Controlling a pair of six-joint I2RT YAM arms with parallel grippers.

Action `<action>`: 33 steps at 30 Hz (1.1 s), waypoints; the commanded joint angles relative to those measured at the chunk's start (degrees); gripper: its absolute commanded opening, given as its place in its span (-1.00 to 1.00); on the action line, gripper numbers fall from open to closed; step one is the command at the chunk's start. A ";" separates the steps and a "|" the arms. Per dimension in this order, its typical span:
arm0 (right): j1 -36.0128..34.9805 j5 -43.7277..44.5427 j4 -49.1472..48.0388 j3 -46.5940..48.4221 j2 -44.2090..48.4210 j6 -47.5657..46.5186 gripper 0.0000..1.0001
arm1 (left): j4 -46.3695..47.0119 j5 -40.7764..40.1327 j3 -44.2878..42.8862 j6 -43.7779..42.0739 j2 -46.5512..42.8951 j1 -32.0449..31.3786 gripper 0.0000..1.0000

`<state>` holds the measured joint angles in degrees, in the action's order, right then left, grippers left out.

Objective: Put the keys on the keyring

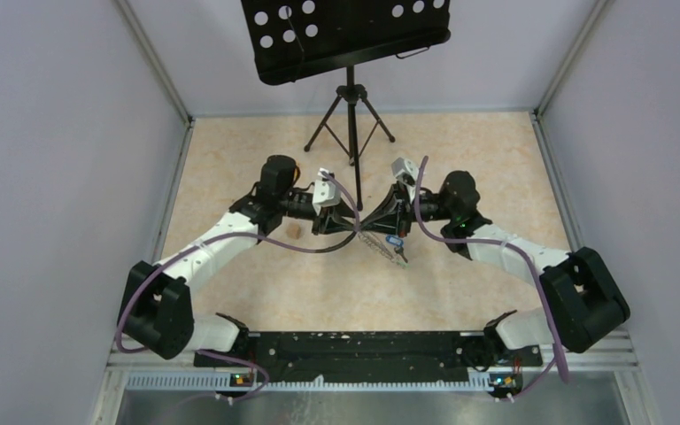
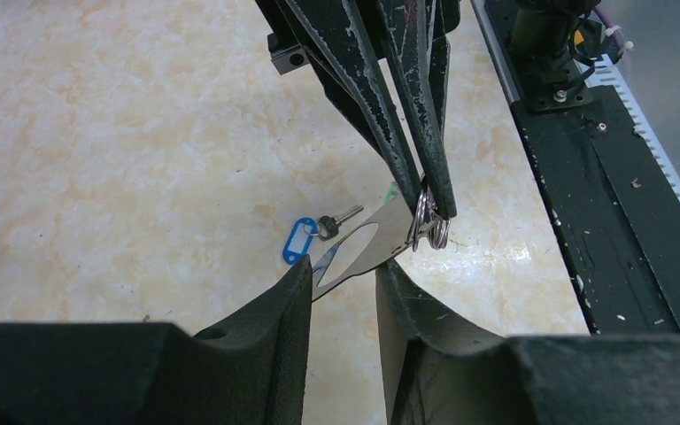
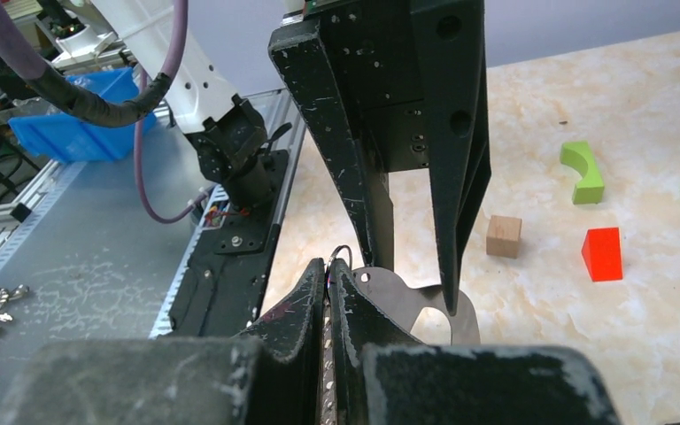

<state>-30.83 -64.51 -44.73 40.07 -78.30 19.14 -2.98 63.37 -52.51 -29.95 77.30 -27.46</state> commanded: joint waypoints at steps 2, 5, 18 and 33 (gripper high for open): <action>-0.04 -1.00 -3.44 -0.30 0.95 -0.03 -1.00 | 3.80 2.55 -3.15 0.88 -0.54 0.17 -0.21; 0.27 -0.37 -2.22 -0.19 0.71 -0.84 -1.00 | 2.42 1.64 -3.41 -0.45 -1.40 0.29 -0.07; 3.31 7.28 4.43 0.93 2.80 -2.85 -1.00 | -5.67 -6.61 -4.22 -4.31 -5.83 0.77 0.31; 3.82 8.02 3.03 0.89 2.72 0.27 -1.00 | -0.43 0.34 -1.27 2.75 -2.41 0.81 -0.49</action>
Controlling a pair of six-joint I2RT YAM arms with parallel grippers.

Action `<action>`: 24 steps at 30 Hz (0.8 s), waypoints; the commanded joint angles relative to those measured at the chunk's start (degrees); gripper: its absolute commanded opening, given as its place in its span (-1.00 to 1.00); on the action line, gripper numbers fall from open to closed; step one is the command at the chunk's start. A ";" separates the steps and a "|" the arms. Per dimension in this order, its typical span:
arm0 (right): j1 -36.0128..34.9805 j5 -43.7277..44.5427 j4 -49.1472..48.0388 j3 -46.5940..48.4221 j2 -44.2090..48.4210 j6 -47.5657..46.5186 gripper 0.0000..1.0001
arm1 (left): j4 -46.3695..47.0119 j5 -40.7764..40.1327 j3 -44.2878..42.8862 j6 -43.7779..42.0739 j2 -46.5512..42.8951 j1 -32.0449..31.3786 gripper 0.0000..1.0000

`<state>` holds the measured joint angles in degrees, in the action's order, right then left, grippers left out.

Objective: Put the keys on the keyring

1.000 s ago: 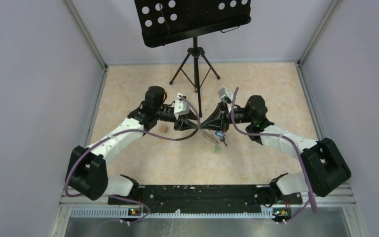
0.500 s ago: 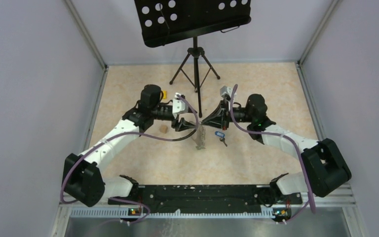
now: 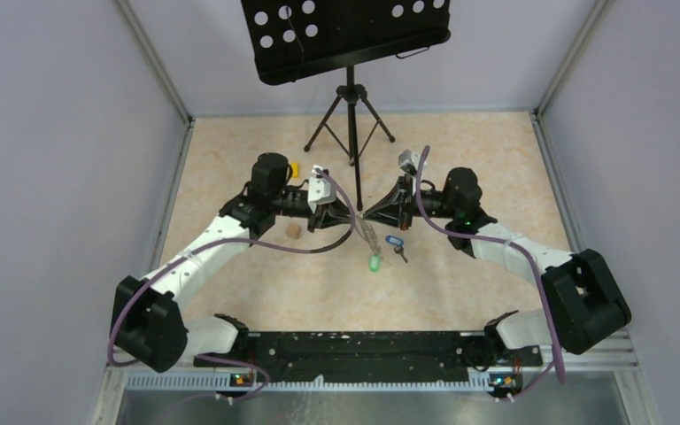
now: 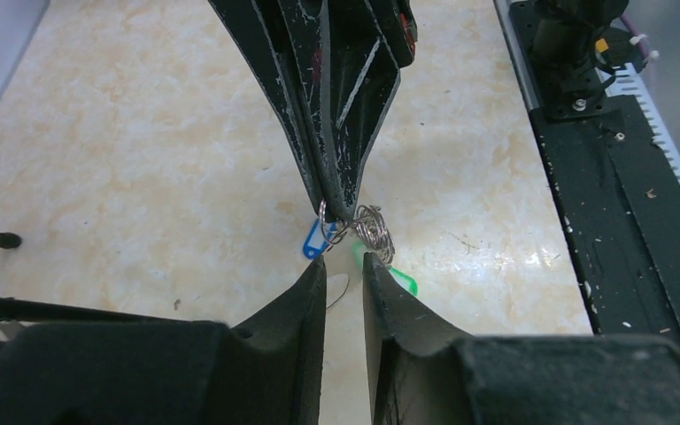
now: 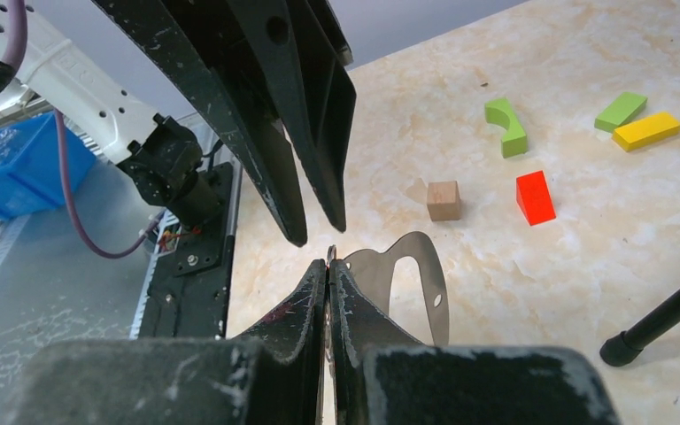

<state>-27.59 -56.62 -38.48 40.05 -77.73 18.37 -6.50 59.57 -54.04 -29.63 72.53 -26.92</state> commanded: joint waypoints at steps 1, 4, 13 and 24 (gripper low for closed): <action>0.61 0.07 -3.46 0.84 2.23 1.17 -1.00 | 3.20 5.04 0.11 2.41 2.99 0.24 -0.49; 0.79 -0.13 -3.95 0.73 2.15 1.56 -1.00 | 3.62 7.68 -0.19 2.68 4.57 0.24 -0.49; 0.88 -0.60 -4.55 0.64 1.65 1.62 -1.00 | 5.87 10.88 -0.02 4.09 7.09 0.24 -0.46; 0.87 -1.74 -5.37 0.47 1.19 1.55 -1.00 | 10.57 11.08 -0.53 7.15 8.96 0.28 -0.26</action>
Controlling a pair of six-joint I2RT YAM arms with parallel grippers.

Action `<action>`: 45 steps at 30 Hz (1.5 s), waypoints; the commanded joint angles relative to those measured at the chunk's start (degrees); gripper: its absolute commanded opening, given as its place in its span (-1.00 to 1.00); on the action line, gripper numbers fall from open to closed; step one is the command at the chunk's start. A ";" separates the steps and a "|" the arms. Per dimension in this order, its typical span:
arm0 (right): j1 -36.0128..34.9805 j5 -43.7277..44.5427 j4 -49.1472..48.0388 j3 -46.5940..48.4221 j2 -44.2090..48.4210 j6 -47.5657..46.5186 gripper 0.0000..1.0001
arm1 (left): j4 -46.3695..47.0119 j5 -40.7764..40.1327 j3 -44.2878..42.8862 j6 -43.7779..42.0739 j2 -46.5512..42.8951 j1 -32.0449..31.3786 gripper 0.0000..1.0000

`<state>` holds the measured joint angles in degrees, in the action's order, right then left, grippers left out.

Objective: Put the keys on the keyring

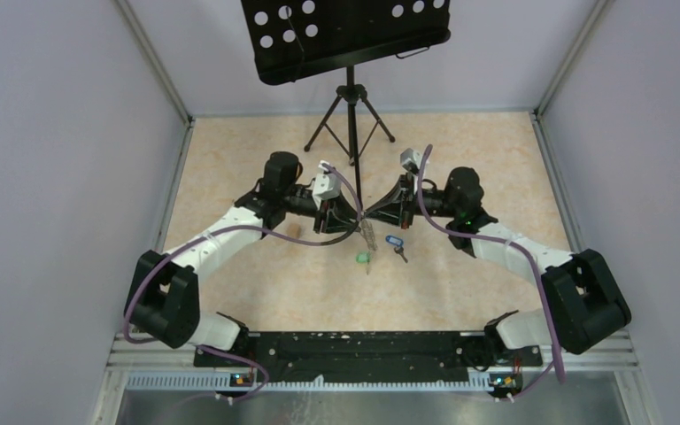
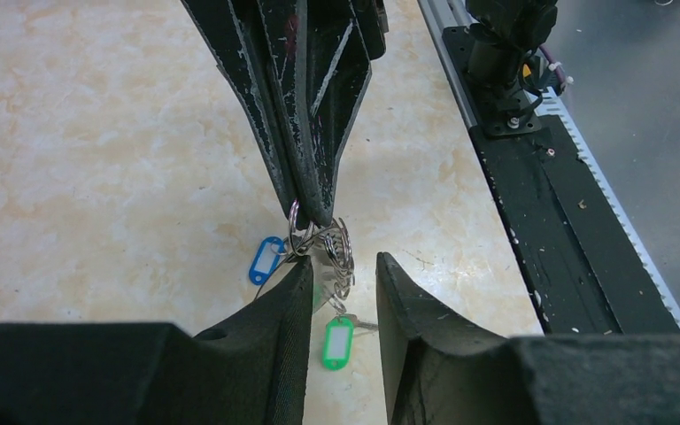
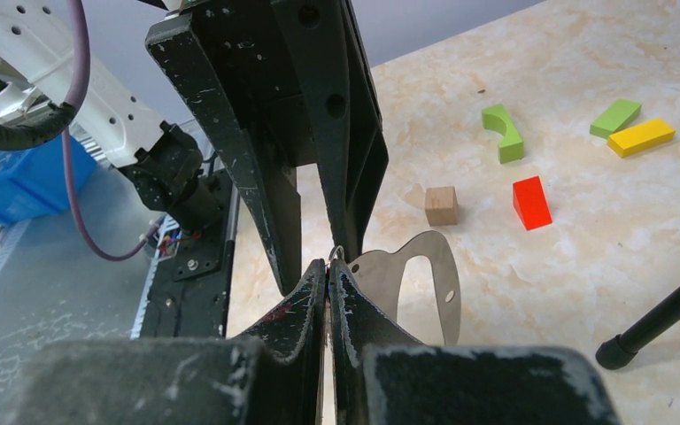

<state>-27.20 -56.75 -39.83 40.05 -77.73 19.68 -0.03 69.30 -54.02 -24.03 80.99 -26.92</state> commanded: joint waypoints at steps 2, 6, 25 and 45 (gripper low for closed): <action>0.48 -2.05 -4.09 0.42 0.98 -0.08 -1.00 | 4.41 1.20 -0.61 1.84 0.65 0.26 -0.23; 0.48 -2.75 -3.76 0.42 0.36 -0.72 -1.00 | 5.59 0.90 -0.62 2.78 0.69 0.26 -0.19; 0.48 -4.44 6.85 3.37 -0.36 -10.11 -1.00 | 7.33 4.68 -0.39 2.19 1.06 0.24 -0.13; 0.48 -4.95 1.97 2.06 0.30 -6.84 -1.00 | 4.95 4.71 0.00 -0.13 2.64 0.11 -0.38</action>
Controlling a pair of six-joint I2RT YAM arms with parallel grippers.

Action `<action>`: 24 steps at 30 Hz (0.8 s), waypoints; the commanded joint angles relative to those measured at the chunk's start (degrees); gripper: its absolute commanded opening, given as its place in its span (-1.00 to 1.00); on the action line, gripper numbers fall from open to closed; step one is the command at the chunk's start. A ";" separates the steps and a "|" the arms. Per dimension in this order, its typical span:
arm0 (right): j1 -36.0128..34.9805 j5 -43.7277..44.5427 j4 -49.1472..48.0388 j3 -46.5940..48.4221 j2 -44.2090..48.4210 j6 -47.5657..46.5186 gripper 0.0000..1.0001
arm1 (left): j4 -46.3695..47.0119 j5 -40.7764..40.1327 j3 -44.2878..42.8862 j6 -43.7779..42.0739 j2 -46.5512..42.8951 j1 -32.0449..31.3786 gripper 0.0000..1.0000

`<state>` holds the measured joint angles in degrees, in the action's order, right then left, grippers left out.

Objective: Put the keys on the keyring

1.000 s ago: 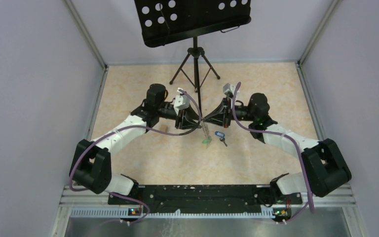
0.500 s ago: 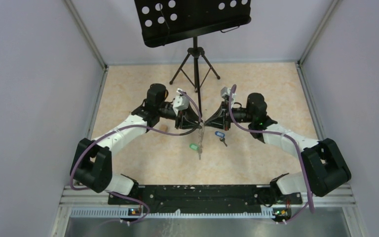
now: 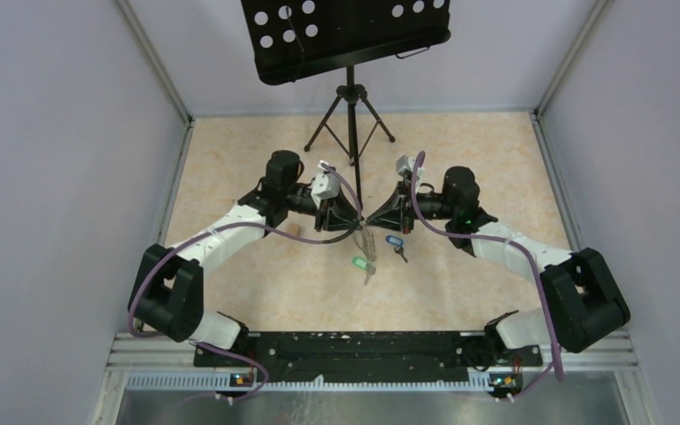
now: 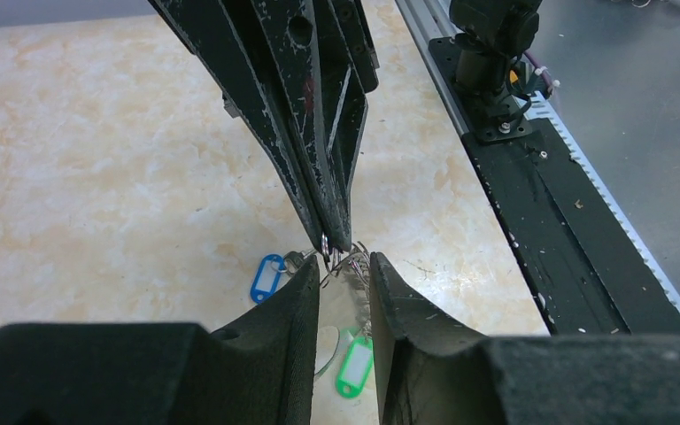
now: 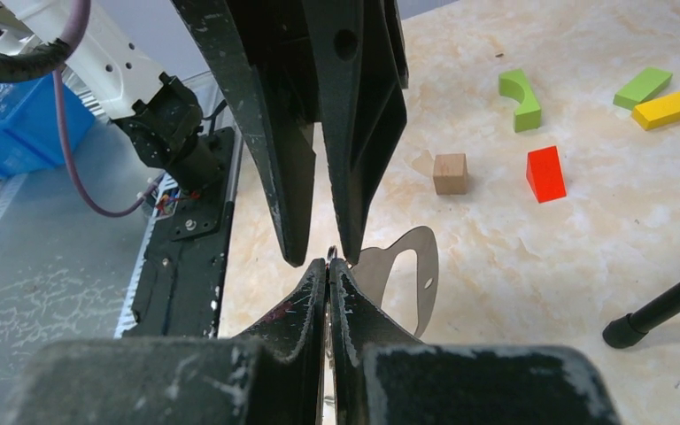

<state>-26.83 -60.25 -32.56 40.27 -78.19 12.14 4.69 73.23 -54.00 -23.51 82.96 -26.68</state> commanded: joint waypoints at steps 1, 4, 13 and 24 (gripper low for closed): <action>0.11 -1.45 -5.51 1.83 0.72 0.76 -1.00 | 0.23 0.73 0.07 -0.66 0.85 -0.12 -0.38; 0.11 -1.78 -6.23 1.74 0.60 1.21 -1.00 | 0.23 0.81 0.14 -0.60 1.20 -0.08 -0.39; 0.11 -1.17 -5.32 1.74 0.18 0.34 -1.00 | 0.99 0.99 -1.15 0.85 1.73 -0.08 -0.72; 0.11 -0.93 -2.17 2.09 -0.46 -2.33 -1.00 | 1.96 0.59 -1.37 0.83 0.56 -0.04 -0.33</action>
<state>-26.83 -60.84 -33.76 40.27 -78.59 12.03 4.58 73.03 -54.00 -22.65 84.31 -26.68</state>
